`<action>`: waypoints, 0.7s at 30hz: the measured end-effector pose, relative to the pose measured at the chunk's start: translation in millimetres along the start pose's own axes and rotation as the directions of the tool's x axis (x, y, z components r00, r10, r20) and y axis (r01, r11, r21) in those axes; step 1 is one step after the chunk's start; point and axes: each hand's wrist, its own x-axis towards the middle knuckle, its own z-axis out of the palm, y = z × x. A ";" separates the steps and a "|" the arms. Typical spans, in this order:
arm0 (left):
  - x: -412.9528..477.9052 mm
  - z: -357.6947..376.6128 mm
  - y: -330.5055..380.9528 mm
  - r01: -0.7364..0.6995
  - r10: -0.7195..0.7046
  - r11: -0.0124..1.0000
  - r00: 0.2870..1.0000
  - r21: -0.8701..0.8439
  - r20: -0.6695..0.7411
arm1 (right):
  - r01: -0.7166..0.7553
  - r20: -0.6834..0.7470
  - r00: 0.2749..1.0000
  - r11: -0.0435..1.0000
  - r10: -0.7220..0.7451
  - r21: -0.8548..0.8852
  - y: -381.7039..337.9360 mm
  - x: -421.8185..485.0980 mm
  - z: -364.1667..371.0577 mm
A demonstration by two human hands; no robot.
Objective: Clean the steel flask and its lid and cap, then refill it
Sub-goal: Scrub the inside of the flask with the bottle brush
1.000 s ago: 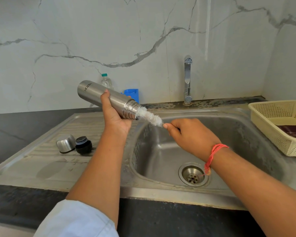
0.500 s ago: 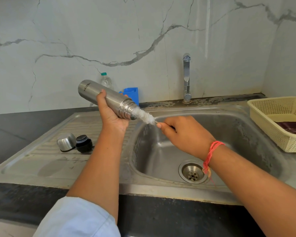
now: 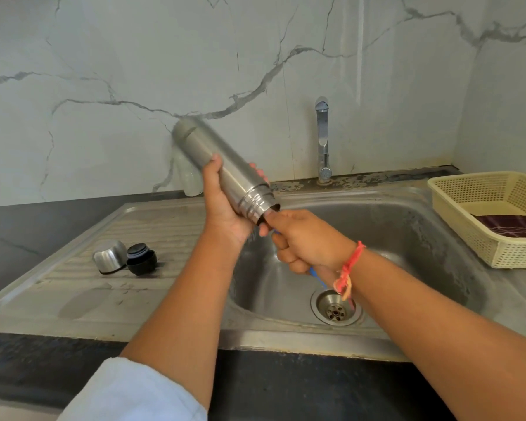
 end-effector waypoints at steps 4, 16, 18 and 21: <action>7.5 -4.6 25.2 -0.085 0.081 0.989 0.996 -0.122 -0.039 | 0.032 0.034 0.999 0.995 -0.028 -0.099 0.8 -9.5 -18.4; 5.8 -17.2 15.9 -0.036 0.038 0.992 0.999 -0.121 0.018 | 0.070 0.004 0.997 0.981 -0.071 -0.179 -0.3 -4.8 -5.4; 1.7 -8.8 2.2 -0.004 0.007 0.999 0.998 -0.054 0.063 | 0.084 -0.029 0.996 0.990 -0.088 -0.112 -2.6 1.7 5.3; 5.9 -5.3 4.2 -0.015 0.018 0.999 0.998 -0.047 0.058 | 0.174 -0.115 0.967 0.917 -0.228 -0.358 -1.6 3.3 -3.5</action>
